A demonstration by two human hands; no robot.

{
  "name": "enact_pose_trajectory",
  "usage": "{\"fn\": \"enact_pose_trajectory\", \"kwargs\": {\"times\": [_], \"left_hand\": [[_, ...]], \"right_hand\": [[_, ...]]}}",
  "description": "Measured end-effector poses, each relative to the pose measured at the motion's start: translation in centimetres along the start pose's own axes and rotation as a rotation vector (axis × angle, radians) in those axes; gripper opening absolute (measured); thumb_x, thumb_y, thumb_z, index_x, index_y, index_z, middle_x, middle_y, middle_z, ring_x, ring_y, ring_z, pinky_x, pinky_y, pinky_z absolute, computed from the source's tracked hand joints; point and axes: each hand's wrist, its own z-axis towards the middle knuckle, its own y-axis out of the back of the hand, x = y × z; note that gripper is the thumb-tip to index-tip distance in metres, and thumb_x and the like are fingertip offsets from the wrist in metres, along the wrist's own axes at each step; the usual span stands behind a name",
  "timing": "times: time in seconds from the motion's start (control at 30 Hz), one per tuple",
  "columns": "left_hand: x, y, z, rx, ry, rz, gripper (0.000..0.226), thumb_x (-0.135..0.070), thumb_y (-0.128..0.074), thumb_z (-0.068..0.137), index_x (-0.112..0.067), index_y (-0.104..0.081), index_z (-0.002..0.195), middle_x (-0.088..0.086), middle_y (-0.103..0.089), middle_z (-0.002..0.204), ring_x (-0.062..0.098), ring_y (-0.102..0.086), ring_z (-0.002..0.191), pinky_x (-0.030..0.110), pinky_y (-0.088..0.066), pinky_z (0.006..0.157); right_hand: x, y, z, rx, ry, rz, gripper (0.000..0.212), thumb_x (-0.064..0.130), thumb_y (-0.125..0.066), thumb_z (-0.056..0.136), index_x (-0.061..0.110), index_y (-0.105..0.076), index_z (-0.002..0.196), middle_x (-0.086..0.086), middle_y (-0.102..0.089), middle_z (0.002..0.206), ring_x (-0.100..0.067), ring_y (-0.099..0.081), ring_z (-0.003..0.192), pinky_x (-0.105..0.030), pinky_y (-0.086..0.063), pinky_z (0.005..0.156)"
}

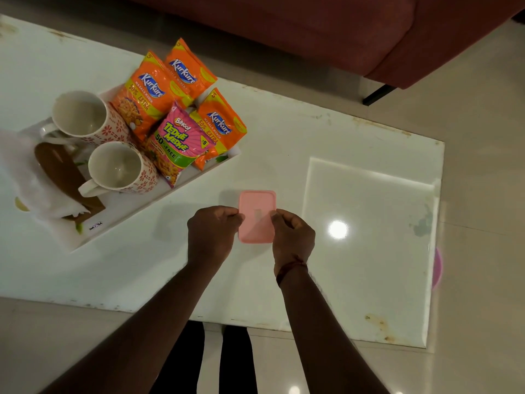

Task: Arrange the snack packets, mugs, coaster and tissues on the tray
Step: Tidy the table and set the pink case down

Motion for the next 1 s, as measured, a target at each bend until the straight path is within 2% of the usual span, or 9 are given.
{"fn": "enact_pose_trajectory", "kwargs": {"times": [0.1,0.17,0.27,0.33,0.57,0.73,0.83,0.93,1.0], "left_hand": [[0.1,-0.1,0.3,0.008,0.026,0.0,0.018,-0.03,-0.074,0.08,-0.018,-0.079,0.091,-0.011,-0.069,0.066,0.0,-0.066,0.066,0.017,-0.048,0.067],[0.3,-0.2,0.4,0.005,0.041,0.008,0.019,-0.033,-0.074,0.08,-0.019,-0.079,0.092,-0.01,-0.073,0.074,0.001,-0.065,0.069,0.021,-0.049,0.071],[0.6,-0.4,0.8,0.021,0.089,0.017,0.03,-0.035,-0.075,0.08,-0.016,-0.076,0.102,-0.003,-0.077,0.092,0.011,-0.068,0.08,0.025,-0.051,0.081],[0.7,-0.6,1.0,0.071,0.12,-0.022,0.032,-0.03,-0.073,0.082,-0.011,-0.075,0.107,0.004,-0.077,0.097,0.02,-0.072,0.088,0.037,-0.057,0.086],[0.0,-0.6,1.6,0.122,0.112,0.065,0.026,-0.023,-0.074,0.081,-0.009,-0.076,0.103,0.008,-0.078,0.092,0.024,-0.074,0.083,0.043,-0.059,0.083],[-1.2,0.9,3.3,0.276,0.264,-0.003,0.024,-0.017,-0.084,0.07,-0.009,-0.078,0.092,0.011,-0.076,0.075,0.024,-0.074,0.075,0.044,-0.061,0.08],[-1.7,1.0,4.5,0.308,0.197,0.097,0.041,-0.025,-0.086,0.067,-0.01,-0.076,0.103,0.012,-0.077,0.092,0.026,-0.073,0.09,0.042,-0.058,0.086],[-1.5,0.8,5.2,0.288,0.261,-0.085,0.045,-0.034,-0.082,0.068,-0.01,-0.073,0.105,0.017,-0.075,0.101,0.031,-0.07,0.096,0.045,-0.056,0.091],[-1.4,0.5,5.1,0.258,0.326,-0.292,0.034,-0.035,-0.077,0.075,-0.012,-0.074,0.1,0.016,-0.074,0.096,0.03,-0.071,0.088,0.041,-0.056,0.081]], "right_hand": [[-0.2,0.0,0.2,0.005,0.002,-0.007,0.007,0.023,-0.072,0.081,0.026,-0.077,0.082,0.018,-0.072,0.076,0.003,-0.066,0.076,-0.014,-0.048,0.063],[-0.3,0.1,0.4,0.011,-0.002,-0.002,0.006,0.024,-0.072,0.081,0.027,-0.077,0.082,0.018,-0.073,0.077,0.003,-0.067,0.076,-0.012,-0.048,0.063],[-0.5,0.3,0.6,0.033,-0.025,0.014,0.006,0.023,-0.075,0.08,0.023,-0.078,0.085,0.013,-0.075,0.081,-0.004,-0.07,0.081,-0.018,-0.054,0.069],[-0.5,0.3,0.7,0.052,-0.05,0.027,0.009,0.023,-0.076,0.079,0.021,-0.079,0.087,0.01,-0.076,0.083,-0.008,-0.071,0.083,-0.023,-0.057,0.073],[0.0,0.2,0.4,0.075,-0.021,-0.026,0.011,0.023,-0.072,0.082,0.03,-0.074,0.073,0.018,-0.073,0.076,-0.001,-0.068,0.077,-0.015,-0.052,0.066],[1.3,1.4,1.5,0.228,-0.186,0.01,0.004,0.018,-0.079,0.079,0.02,-0.077,0.082,0.004,-0.074,0.078,-0.016,-0.067,0.077,-0.029,-0.057,0.075],[2.1,1.5,2.8,0.311,-0.224,0.025,0.006,0.017,-0.08,0.078,0.02,-0.075,0.081,0.001,-0.072,0.077,-0.016,-0.064,0.076,-0.027,-0.053,0.073],[3.2,1.2,3.9,0.342,-0.257,0.078,0.013,0.025,-0.083,0.075,0.018,-0.075,0.084,0.0,-0.073,0.085,-0.015,-0.065,0.079,-0.025,-0.051,0.069],[3.7,0.7,4.1,0.366,-0.288,0.118,0.013,0.027,-0.082,0.077,0.019,-0.074,0.084,-0.002,-0.075,0.092,-0.016,-0.065,0.081,-0.025,-0.049,0.067]]}}
